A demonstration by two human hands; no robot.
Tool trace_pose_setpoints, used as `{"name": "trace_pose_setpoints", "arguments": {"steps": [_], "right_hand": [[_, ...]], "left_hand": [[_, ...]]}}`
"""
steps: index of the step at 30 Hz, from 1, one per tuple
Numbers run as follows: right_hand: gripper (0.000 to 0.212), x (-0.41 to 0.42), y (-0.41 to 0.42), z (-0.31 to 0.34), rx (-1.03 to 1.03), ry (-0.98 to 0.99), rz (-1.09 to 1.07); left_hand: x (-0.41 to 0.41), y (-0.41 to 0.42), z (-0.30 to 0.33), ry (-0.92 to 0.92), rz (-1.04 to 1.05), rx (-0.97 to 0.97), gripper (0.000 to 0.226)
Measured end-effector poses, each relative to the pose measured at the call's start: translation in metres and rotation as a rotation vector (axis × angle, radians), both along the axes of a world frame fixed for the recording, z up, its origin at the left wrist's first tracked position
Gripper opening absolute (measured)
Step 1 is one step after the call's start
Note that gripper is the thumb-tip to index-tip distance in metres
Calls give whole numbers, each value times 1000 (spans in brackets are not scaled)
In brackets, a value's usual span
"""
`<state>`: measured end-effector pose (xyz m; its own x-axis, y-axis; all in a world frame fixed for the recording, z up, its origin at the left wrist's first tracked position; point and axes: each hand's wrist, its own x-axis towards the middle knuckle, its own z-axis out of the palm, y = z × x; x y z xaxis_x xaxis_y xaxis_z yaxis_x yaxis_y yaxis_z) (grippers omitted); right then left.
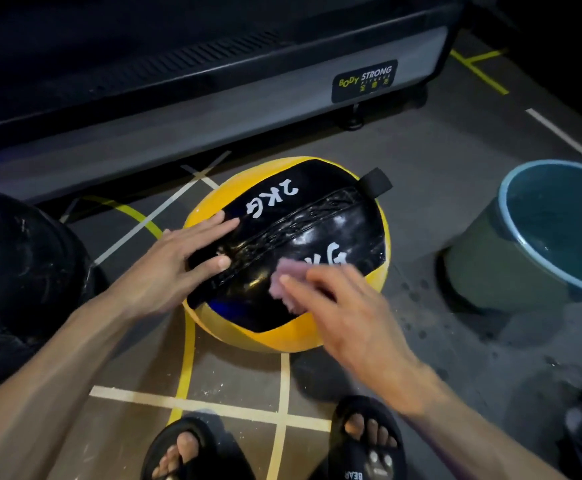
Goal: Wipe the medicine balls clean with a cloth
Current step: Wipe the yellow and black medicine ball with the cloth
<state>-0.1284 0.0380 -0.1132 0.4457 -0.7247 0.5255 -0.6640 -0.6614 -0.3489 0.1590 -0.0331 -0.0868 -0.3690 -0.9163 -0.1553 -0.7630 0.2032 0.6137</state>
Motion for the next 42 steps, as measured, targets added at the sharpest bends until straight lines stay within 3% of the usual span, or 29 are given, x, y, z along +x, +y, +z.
{"name": "trace_pose_setpoints", "arguments": {"steps": [2, 5, 6, 11, 16, 21, 24, 27, 29, 33, 36, 39, 42], "right_hand": [[23, -16, -15, -2, -26, -72, -190], [38, -32, -26, -1, 64, -279, -535], [40, -29, -21, 2, 95, -348, -531], [36, 13, 27, -7, 191, -330, -180], [44, 26, 37, -12, 221, -339, -169], [34, 17, 41, -9, 197, -245, -79], [37, -5, 16, -7, 188, -180, -197], [46, -40, -26, -10, 193, -421, -498], [49, -45, -28, -5, 196, -474, -534], [24, -9, 36, -19, 178, -423, -210], [19, -9, 53, -28, 234, -363, -78], [36, -36, 20, -15, 259, -391, -320], [35, -62, -22, -5, 249, -459, -563]], "left_hand": [[3, 4, -3, 28, 45, -10, 56], [-1, 10, -2, 45, 74, -3, 58], [-2, 13, -2, 48, 68, -1, 59], [11, 26, 11, 22, 94, 11, 57], [-45, 24, 41, -1, -96, -192, 60], [-56, 17, 29, -34, -197, -137, 61], [-51, 17, 27, -30, -187, -148, 57], [-50, 18, 27, -22, -168, -123, 61], [-50, 18, 26, -26, -169, -123, 61], [-52, 12, 25, -26, -164, -117, 62], [-52, 9, 24, -2, -174, -109, 61], [-49, 7, 23, 0, -158, -92, 61], [-49, 8, 24, 9, -158, -84, 61]]}}
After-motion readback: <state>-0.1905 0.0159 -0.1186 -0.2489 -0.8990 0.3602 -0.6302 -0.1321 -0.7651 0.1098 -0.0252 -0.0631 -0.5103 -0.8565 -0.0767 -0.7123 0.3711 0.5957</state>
